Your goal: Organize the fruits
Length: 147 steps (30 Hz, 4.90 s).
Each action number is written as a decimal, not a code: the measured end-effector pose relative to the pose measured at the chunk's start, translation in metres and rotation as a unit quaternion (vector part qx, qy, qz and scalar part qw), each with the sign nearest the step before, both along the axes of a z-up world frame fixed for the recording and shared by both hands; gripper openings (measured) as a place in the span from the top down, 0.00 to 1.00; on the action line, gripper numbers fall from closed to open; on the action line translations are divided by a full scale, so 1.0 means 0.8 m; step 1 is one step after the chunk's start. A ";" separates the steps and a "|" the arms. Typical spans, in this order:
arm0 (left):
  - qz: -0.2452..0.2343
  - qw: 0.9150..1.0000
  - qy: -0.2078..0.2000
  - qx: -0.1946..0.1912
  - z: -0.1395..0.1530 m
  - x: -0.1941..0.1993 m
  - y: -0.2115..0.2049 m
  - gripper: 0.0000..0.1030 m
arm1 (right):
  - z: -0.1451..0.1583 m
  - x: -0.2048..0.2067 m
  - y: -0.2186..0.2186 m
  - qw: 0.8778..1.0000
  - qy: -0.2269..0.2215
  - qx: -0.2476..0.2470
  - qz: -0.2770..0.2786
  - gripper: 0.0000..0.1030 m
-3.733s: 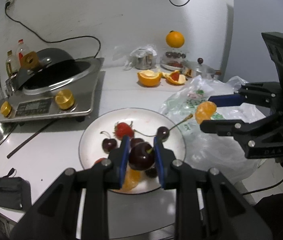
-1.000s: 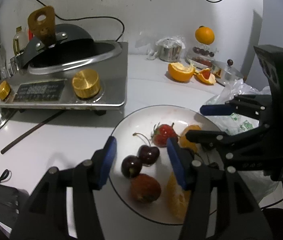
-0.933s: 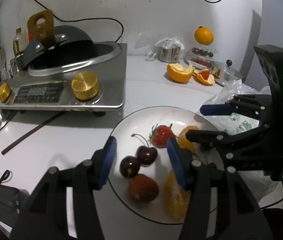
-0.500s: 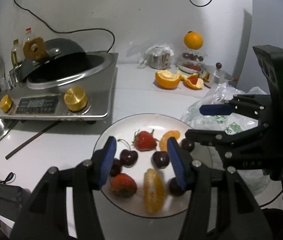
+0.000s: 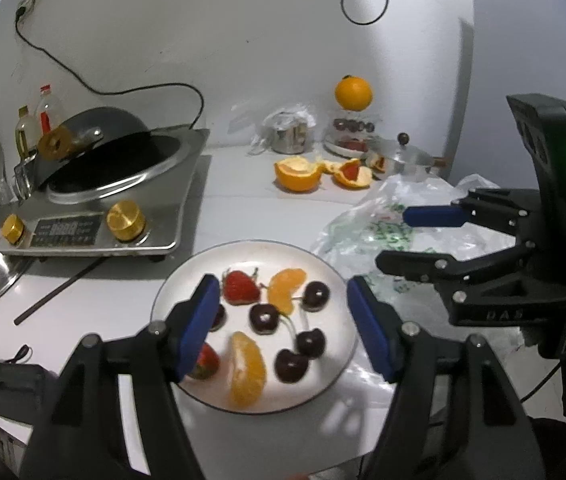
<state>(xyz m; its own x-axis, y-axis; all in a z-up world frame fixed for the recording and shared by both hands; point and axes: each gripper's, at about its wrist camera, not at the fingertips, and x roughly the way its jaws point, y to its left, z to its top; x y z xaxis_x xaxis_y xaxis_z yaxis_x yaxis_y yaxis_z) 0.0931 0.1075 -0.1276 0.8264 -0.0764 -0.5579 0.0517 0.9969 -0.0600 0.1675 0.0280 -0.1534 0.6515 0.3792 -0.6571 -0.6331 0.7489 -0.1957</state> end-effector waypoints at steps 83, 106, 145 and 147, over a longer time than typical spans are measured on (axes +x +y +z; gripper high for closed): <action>0.037 0.967 -0.246 0.052 0.280 -0.190 -0.158 0.17 | 0.255 -0.242 -0.164 0.943 -0.277 0.145 -0.116 0.30; 0.029 0.970 -0.235 0.048 0.273 -0.182 -0.158 0.17 | 0.251 -0.242 -0.163 0.944 -0.270 0.145 -0.123 0.30; 0.023 0.969 -0.242 0.053 0.278 -0.190 -0.163 0.17 | 0.247 -0.246 -0.162 0.946 -0.266 0.145 -0.115 0.30; 0.023 0.969 -0.242 0.052 0.278 -0.190 -0.163 0.17 | 0.247 -0.246 -0.163 0.946 -0.266 0.146 -0.115 0.30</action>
